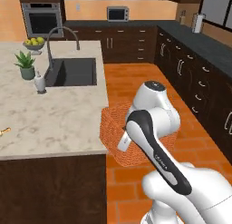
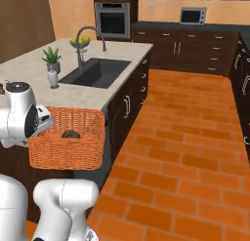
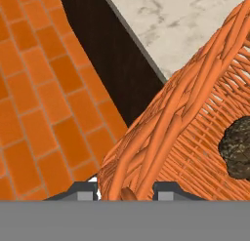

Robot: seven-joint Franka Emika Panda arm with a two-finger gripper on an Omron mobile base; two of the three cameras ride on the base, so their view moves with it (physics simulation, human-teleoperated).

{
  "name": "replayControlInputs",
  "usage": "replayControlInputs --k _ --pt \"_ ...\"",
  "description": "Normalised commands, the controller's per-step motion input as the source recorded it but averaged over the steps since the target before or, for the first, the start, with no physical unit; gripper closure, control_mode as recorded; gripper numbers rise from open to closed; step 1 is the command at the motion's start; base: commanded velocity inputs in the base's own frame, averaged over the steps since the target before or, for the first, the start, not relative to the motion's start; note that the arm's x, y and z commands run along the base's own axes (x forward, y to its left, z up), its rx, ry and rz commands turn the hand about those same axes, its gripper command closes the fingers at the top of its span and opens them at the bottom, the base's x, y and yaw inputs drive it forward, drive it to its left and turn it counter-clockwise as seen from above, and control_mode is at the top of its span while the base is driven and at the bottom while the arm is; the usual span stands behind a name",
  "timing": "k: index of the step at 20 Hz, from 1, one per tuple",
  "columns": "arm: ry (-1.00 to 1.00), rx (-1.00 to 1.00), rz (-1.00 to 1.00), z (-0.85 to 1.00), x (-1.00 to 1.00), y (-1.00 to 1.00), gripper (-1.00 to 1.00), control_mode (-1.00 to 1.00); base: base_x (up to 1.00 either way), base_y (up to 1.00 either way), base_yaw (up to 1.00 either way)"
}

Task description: Open the cabinet, pick up the bread from the cabinet and place it in the basket. Then move the basket to the dining counter.

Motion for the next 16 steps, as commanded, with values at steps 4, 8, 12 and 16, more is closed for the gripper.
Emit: replayControlInputs --k 4,8,12,16 --pt "0.00 0.00 0.00 0.00 0.00 0.00 1.00 1.00 0.36 1.00 0.04" --pt "0.00 0.00 0.00 0.00 0.00 0.00 1.00 1.00 0.26 1.00 0.00" --pt "0.00 0.00 0.00 0.00 0.00 0.00 1.00 1.00 0.05 1.00 0.00" --pt "0.00 0.00 0.00 0.00 0.00 0.00 1.00 1.00 0.00 1.00 -0.09"
